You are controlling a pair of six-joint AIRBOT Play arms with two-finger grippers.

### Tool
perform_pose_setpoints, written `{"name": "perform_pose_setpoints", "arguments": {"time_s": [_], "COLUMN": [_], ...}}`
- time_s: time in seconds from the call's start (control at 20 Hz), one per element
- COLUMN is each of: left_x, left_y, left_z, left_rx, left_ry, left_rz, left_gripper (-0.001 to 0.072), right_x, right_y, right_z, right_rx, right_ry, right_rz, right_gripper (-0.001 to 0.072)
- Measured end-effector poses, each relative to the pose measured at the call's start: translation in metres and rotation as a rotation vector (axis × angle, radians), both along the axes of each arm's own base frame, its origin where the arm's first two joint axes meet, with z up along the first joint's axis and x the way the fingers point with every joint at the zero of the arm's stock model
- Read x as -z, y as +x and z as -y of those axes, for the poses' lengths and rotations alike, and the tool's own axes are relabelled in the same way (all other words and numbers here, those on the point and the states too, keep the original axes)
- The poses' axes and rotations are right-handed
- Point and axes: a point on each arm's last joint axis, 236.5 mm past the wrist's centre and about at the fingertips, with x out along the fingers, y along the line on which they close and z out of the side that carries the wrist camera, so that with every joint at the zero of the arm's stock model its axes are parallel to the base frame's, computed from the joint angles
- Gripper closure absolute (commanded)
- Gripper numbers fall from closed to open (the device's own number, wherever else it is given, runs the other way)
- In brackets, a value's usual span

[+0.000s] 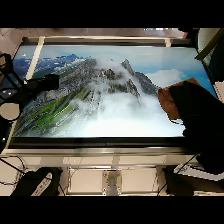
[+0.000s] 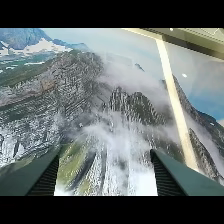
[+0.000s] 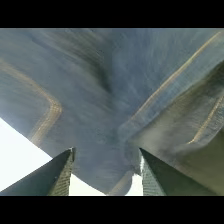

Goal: Fold the clothes and pants, and hang the long-sleeved shirts on hangers.

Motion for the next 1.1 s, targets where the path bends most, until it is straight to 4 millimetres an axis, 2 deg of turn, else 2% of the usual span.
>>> {"name": "perform_pose_setpoints", "arguments": {"time_s": [0.05,0.1,0.15,0.2,0.25,0.3,0.4,0.5,0.6,0.7,0.8,0.85,1.1], "left_x": [0.000,0.001,0.001,0.001,0.001,0.001,0.003,0.005,0.006,0.008,0.009,0.009,0.009], "left_y": [0.000,0.000,0.000,0.000,-0.001,-0.001,-0.001,-0.003,-0.004,-0.005,-0.006,-0.006,-0.006], "left_z": [0.000,0.000,0.000,0.000,0.001,0.001,0.001,0.004,0.006,0.008,0.009,0.009,0.010], "left_rx": [0.000,0.001,0.002,0.002,0.003,0.003,0.006,0.012,0.018,0.022,0.024,0.024,0.026], "left_ry": [0.000,0.000,0.000,0.000,0.000,0.000,-0.001,-0.017,-0.030,-0.039,-0.043,-0.044,-0.048], "left_rz": [-0.001,-0.002,-0.004,-0.004,-0.005,-0.006,-0.012,-0.028,-0.038,-0.047,-0.052,-0.053,-0.056], "left_gripper": [0.0060,0.0060,0.0078,0.0238,0.0591,0.0674,0.0678,0.0678,0.0678,0.0678,0.0678,0.0678,0.0678], "right_x": [-0.022,-0.044,-0.067,-0.089,-0.110,-0.126,-0.147,-0.152,-0.148,-0.139,-0.128,-0.123,-0.110], "right_y": [0.015,0.033,0.052,0.070,0.086,0.096,0.107,0.106,0.099,0.087,0.078,0.076,0.073], "right_z": [-0.010,-0.026,-0.047,-0.077,-0.112,-0.145,-0.218,-0.284,-0.338,-0.384,-0.412,-0.420,-0.432], "right_rx": [-0.044,-0.105,-0.182,-0.283,-0.402,-0.513,-0.747,-0.949,-1.118,-1.264,-1.359,-1.389,-1.446], "right_ry": [-0.003,0.005,0.017,0.041,0.065,0.086,0.132,0.181,0.217,0.231,0.211,0.189,0.113], "right_rz": [0.090,0.190,0.296,0.398,0.493,0.561,0.647,0.677,0.670,0.642,0.602,0.584,0.537], "right_gripper": [0.0266,0.0319,0.0490,0.0706,0.0704,0.0704,0.0704,0.0704,0.0704,0.0703,0.0704,0.0703,0.0703]}}
